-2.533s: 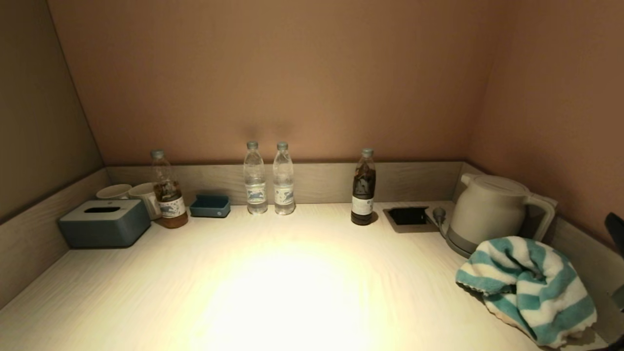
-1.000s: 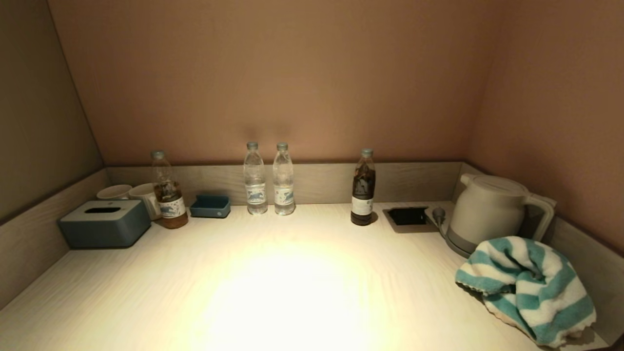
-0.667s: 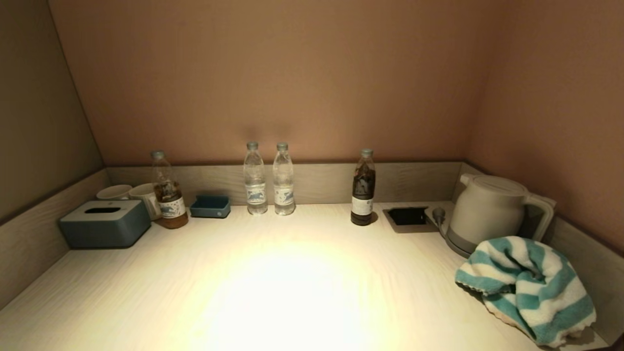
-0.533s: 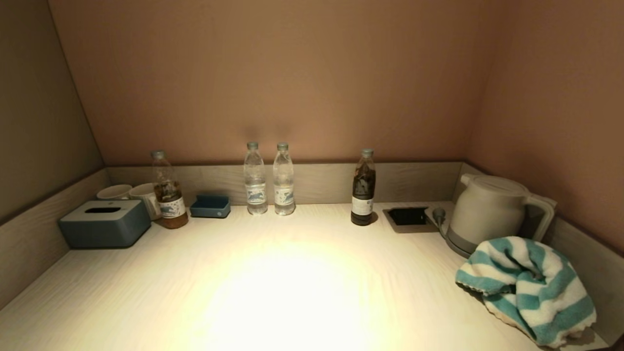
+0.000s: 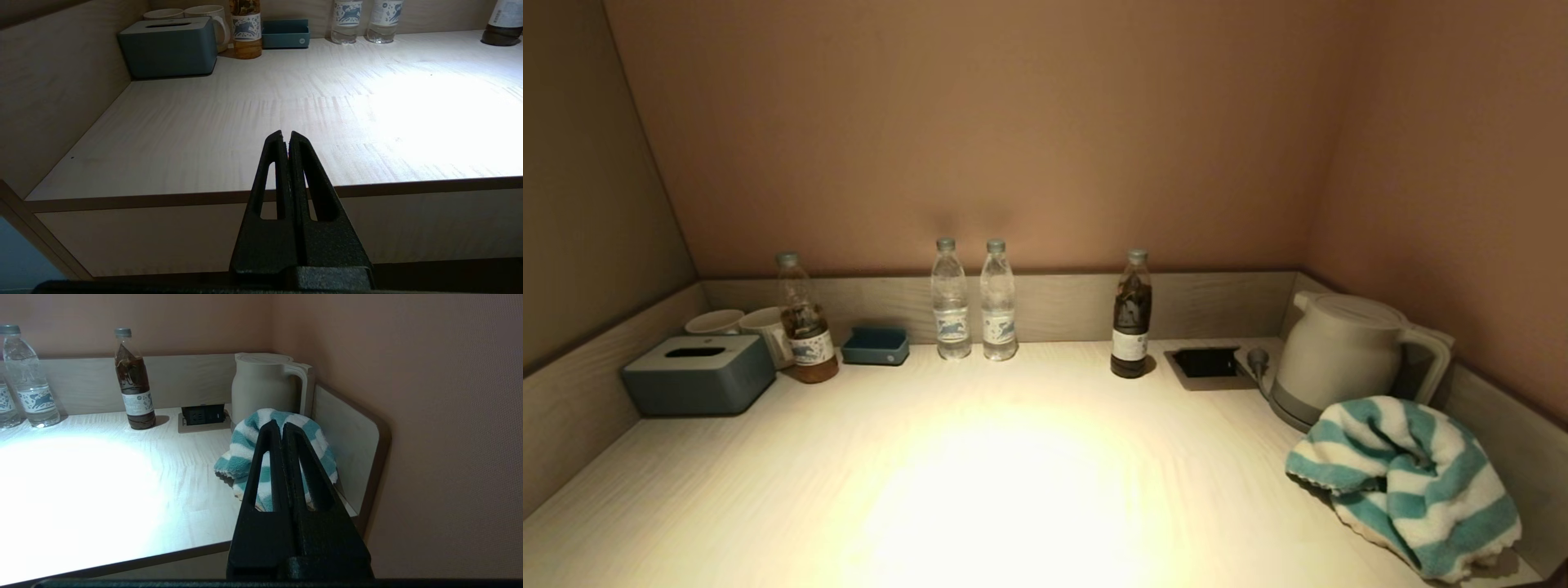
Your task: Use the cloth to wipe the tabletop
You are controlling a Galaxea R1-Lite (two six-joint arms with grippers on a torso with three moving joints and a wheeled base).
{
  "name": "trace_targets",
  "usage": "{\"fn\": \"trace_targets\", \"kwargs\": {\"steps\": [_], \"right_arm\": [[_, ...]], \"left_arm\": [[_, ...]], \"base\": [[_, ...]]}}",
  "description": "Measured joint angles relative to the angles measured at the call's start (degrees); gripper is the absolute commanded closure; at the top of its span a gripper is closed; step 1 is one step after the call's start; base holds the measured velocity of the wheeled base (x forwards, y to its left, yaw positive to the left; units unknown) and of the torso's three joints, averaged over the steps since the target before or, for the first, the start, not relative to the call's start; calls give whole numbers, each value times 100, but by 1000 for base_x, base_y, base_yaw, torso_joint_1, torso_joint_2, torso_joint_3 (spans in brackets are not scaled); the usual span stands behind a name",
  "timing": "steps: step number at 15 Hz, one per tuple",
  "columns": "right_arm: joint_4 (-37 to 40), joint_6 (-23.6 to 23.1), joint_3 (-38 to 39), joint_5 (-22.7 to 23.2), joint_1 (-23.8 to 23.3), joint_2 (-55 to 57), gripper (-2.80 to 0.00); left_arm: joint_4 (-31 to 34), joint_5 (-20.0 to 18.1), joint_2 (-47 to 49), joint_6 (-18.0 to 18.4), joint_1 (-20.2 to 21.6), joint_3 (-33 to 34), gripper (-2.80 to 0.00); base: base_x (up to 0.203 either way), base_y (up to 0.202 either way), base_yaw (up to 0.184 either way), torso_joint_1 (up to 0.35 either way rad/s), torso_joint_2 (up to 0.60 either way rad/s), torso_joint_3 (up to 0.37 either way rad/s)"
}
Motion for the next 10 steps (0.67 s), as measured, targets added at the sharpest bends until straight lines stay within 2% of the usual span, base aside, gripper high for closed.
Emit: {"fn": "trace_targets", "kwargs": {"steps": [4,10], "right_arm": [[-59,32,275,136,-5,-290,0],[-178,5,715,800,-7,-438,0]], "left_arm": [[1,0,0,2,0,0,0],[0,0,0,2,0,0,0]], "base": [[0,0,0,0,0,0],[0,0,0,0,0,0]]}}
